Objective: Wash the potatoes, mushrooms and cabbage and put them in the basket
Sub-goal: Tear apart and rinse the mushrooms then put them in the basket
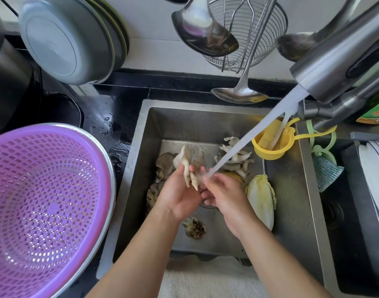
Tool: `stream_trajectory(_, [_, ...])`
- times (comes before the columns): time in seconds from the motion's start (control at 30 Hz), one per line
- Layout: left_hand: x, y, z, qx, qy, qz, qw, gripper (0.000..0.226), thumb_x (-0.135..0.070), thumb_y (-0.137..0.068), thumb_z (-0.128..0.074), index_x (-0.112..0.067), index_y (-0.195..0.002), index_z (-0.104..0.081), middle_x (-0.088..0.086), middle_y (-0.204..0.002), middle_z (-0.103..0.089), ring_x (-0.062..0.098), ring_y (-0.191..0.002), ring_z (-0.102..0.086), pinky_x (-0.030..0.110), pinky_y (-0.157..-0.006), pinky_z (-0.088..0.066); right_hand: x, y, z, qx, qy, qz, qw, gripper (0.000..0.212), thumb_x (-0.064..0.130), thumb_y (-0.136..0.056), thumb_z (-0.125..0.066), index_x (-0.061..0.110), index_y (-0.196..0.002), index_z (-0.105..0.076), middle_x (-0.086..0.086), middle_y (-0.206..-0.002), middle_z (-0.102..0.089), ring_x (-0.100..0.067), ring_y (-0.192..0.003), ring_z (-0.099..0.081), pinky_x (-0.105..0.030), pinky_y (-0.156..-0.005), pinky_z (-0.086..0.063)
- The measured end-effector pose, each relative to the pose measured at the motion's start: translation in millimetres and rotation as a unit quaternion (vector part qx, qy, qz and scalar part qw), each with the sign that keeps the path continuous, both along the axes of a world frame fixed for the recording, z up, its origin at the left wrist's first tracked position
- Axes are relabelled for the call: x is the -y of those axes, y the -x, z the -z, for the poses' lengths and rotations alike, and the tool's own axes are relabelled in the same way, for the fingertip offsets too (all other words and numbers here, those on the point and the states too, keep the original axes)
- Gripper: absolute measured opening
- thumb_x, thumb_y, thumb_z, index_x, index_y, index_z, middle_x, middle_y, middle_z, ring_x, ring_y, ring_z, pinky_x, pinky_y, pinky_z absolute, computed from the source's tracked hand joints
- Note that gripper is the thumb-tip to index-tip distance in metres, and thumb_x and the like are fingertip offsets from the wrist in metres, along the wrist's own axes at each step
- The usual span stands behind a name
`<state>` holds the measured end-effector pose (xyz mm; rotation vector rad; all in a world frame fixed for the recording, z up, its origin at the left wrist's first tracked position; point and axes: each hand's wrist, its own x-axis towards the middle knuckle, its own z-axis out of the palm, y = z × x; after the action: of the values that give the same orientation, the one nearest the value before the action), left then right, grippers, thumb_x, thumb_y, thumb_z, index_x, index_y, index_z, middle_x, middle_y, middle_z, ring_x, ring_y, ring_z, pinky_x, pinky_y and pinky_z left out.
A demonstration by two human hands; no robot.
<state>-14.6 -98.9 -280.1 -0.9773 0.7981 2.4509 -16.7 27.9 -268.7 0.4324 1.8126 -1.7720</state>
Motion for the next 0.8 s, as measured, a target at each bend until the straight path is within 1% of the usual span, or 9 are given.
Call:
stream_trajectory(0.07, [-4,0,2,-0.001,0.025,0.031,0.999,0.059,-0.071,-0.102,-0.036,-0.017,-0.089,-0.055,0.013,-0.089,-0.055,0.023,-0.057,-0.044,0.033,-0.051,-0.039,7,2,-4,0.008,-0.028,0.012,1.0,0.032,0.048,-0.091,-0.073,0.016,-0.091,-0.073,0.003,-0.073,-0.072,-0.011,-0.063,-0.062,-0.029,-0.059,-0.052])
stream_trajectory(0.2, [-9,1,-4,0.011,0.066,0.034,0.997,0.063,-0.069,-0.103,-0.038,-0.011,-0.098,-0.063,0.014,-0.087,-0.066,0.021,-0.049,-0.057,0.03,-0.042,-0.042,12,1,-8,0.025,-0.013,0.037,0.999,0.038,0.051,-0.089,-0.074,0.016,-0.1,-0.069,0.004,-0.071,-0.069,-0.011,-0.061,-0.061,-0.028,-0.058,-0.054])
stream_trajectory(0.3, [-16,2,-8,0.007,0.085,0.048,0.995,0.066,-0.07,-0.102,-0.04,-0.019,-0.071,-0.066,0.008,-0.075,-0.063,0.019,-0.054,-0.054,0.027,-0.045,-0.039,10,-2,-5,0.001,-0.038,0.001,0.999,0.028,0.044,-0.096,-0.068,0.016,-0.096,-0.073,0.004,-0.066,-0.065,-0.009,-0.06,-0.057,-0.024,-0.057,-0.051])
stream_trajectory(0.43, [-15,2,-2,0.006,0.049,0.012,0.999,0.065,-0.068,-0.104,-0.031,-0.024,-0.063,-0.056,0.012,-0.112,-0.061,0.022,-0.066,-0.051,0.028,-0.046,-0.034,1,-2,-3,0.025,0.02,0.019,0.999,0.013,0.016,-0.102,-0.063,0.007,-0.1,-0.072,0.001,-0.072,-0.063,-0.009,-0.062,-0.052,-0.023,-0.056,-0.046])
stream_trajectory(0.5, [-13,3,-3,0.007,0.026,-0.003,1.0,0.065,-0.066,-0.105,-0.028,-0.024,-0.066,-0.057,0.013,-0.119,-0.057,0.021,-0.06,-0.051,0.029,-0.047,-0.036,-1,-1,-5,0.03,0.041,0.022,0.998,0.012,0.021,-0.101,-0.065,0.012,-0.1,-0.073,0.003,-0.078,-0.065,-0.009,-0.067,-0.055,-0.027,-0.062,-0.049])
stream_trajectory(0.57, [-17,3,0,0.004,0.036,0.014,0.999,0.068,-0.065,-0.105,-0.031,-0.022,-0.065,-0.064,0.011,-0.1,-0.065,0.022,-0.059,-0.053,0.032,-0.054,-0.044,3,0,-8,0.008,0.008,0.004,1.0,0.02,0.038,-0.097,-0.069,0.018,-0.096,-0.074,0.006,-0.077,-0.067,-0.008,-0.07,-0.06,-0.03,-0.066,-0.052])
stream_trajectory(0.67, [-31,4,0,0.012,0.066,0.005,0.998,0.057,-0.056,-0.108,-0.042,-0.011,-0.094,-0.074,0.013,-0.089,-0.069,0.025,-0.084,-0.069,0.041,-0.093,-0.055,9,4,-10,-0.006,-0.043,0.032,0.999,0.024,0.046,-0.093,-0.071,0.022,-0.093,-0.073,0.007,-0.081,-0.076,-0.009,-0.081,-0.072,-0.03,-0.073,-0.057])
stream_trajectory(0.7, [-33,5,1,0.011,0.075,-0.001,0.997,0.054,-0.056,-0.107,-0.044,-0.009,-0.098,-0.072,0.013,-0.088,-0.068,0.024,-0.083,-0.069,0.04,-0.091,-0.054,8,5,-10,0.003,-0.037,0.036,0.999,0.023,0.043,-0.094,-0.071,0.021,-0.094,-0.073,0.006,-0.081,-0.076,-0.01,-0.08,-0.072,-0.028,-0.07,-0.056])
stream_trajectory(0.8, [-29,9,-3,-0.002,0.045,-0.001,0.999,0.058,-0.063,-0.104,-0.042,-0.019,-0.07,-0.059,0.01,-0.084,-0.067,0.024,-0.079,-0.065,0.038,-0.076,-0.048,-4,3,-12,0.039,0.041,0.024,0.998,0.008,0.014,-0.1,-0.065,0.013,-0.103,-0.072,0.0,-0.089,-0.071,-0.008,-0.074,-0.062,-0.02,-0.058,-0.046])
